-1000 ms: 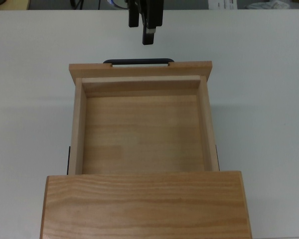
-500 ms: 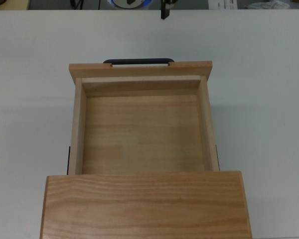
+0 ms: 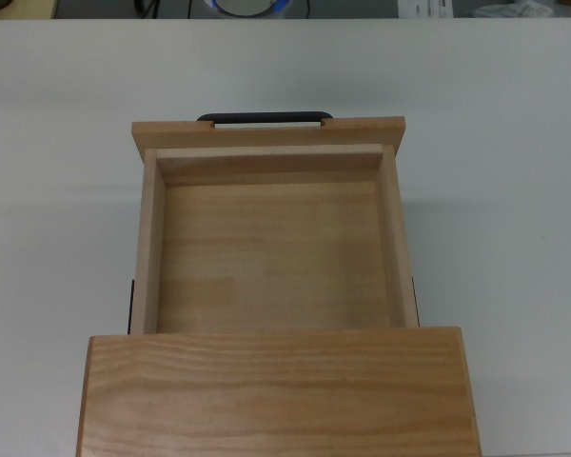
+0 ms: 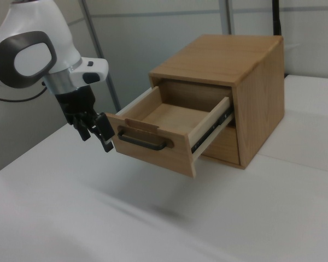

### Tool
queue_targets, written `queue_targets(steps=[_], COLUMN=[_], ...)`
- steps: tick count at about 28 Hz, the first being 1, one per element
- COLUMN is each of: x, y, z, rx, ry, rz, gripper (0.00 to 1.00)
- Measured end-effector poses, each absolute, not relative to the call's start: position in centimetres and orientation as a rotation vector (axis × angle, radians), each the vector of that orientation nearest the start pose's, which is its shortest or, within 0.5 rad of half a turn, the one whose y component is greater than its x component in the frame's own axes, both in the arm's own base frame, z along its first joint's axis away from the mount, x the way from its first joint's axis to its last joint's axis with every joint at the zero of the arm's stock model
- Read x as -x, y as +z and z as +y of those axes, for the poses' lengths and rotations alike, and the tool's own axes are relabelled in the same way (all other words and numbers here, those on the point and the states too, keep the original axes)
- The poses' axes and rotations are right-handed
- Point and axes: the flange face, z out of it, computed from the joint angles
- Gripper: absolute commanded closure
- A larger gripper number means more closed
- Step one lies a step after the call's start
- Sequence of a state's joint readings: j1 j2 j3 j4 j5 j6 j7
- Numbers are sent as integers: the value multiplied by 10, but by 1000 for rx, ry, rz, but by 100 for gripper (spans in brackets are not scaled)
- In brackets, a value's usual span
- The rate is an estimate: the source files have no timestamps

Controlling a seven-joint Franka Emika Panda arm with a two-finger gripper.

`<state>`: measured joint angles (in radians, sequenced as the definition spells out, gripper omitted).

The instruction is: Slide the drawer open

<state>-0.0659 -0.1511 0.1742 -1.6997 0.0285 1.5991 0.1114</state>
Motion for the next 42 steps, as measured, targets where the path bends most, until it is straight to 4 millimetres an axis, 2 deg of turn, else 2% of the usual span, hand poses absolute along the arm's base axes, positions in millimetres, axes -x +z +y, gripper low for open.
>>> queue_targets(steps=[5,10,18,33,42], x=[-510,-513,-519,-519,-520], y=[645,644,642,640,649], z=[55,54,54,53,53], rx=[3133,3131,3127,3126,3126], ry=[-31,-9,12,35,6], rz=[-86,-123,-127,-134,-135], gripper=[0,0,0,0,0])
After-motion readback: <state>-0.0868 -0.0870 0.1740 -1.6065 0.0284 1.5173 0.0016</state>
